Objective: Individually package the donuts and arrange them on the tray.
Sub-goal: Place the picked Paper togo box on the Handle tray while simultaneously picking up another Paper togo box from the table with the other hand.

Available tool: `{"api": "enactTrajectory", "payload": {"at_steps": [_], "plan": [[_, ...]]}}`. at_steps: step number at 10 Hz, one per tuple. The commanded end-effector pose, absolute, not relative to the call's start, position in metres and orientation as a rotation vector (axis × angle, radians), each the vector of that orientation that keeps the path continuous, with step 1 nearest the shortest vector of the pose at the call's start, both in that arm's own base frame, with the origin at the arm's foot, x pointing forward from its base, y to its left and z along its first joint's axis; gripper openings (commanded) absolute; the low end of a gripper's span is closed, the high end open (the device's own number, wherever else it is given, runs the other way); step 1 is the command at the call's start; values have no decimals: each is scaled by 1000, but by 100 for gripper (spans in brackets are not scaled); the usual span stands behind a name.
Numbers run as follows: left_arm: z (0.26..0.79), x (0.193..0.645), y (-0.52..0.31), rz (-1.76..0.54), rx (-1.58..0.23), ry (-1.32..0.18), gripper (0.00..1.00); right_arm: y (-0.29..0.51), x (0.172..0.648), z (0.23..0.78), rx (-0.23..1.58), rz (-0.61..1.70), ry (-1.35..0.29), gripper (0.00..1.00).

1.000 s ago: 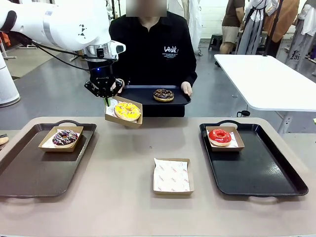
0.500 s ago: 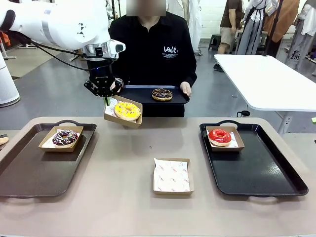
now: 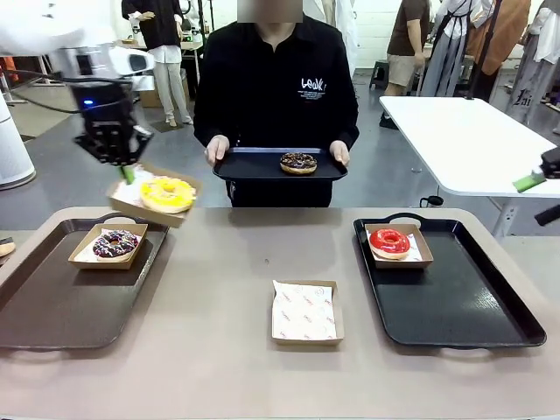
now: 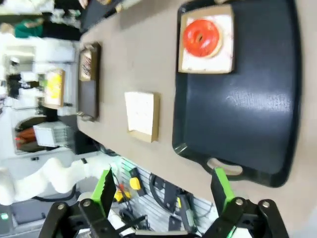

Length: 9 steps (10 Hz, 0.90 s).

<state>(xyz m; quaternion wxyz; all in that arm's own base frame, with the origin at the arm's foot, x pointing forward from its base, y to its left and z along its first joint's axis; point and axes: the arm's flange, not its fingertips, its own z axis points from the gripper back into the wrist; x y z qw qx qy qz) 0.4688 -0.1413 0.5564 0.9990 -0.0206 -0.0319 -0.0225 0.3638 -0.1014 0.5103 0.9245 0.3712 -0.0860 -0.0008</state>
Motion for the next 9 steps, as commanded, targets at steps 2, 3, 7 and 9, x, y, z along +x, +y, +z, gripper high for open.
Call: {"api": "enactTrajectory", "payload": {"at_steps": [2,3,7,9], "plan": [[539,446,-89,-32,-22,-72,1,-16,364,504,575,23,-164,100],[531,440,-75,-7,-1,-74,1,8,365,499,533,29,-164,100],[503,430,-25,46,29,-70,1,78,371,470,414,41,-167,100],[496,431,-15,45,42,-68,1,83,363,465,426,58,-152,100]]}}
